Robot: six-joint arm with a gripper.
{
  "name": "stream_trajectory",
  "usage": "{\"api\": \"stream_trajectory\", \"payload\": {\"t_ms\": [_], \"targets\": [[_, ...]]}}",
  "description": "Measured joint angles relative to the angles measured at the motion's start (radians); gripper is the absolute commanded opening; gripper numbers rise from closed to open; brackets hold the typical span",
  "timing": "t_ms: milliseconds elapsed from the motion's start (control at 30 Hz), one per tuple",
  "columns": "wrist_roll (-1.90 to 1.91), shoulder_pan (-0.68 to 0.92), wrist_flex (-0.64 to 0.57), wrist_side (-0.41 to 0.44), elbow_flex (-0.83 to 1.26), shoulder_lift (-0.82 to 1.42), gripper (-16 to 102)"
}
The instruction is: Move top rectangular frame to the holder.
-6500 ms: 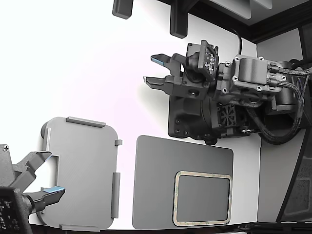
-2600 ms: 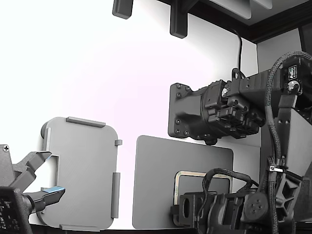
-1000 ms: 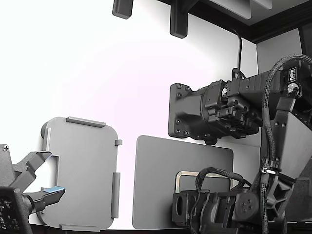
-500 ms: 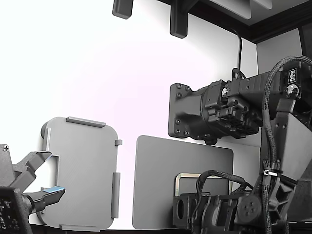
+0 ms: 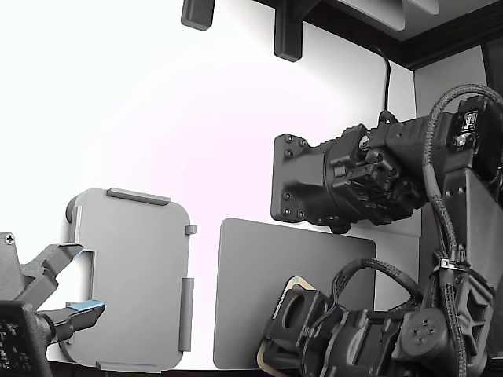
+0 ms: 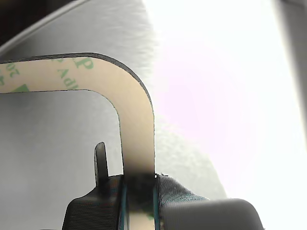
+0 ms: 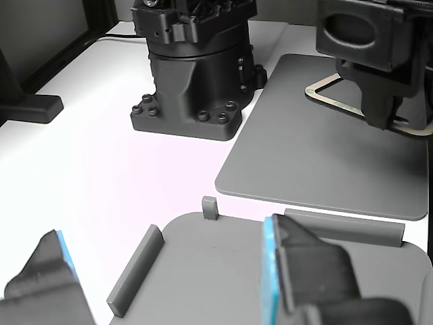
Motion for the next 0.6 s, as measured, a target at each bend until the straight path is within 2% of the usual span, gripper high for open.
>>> {"api": "stream_trajectory", "payload": {"t_ms": [167,433,600], "targets": [[0.083,-0.091,0.002,-0.04,-0.046,0.052,-11],[0.275,-0.199,0.002,0.092,-0.057,0.118,-10],[0.331,-0.301,0.002,0.087,-0.078,0.095,-10]]}}
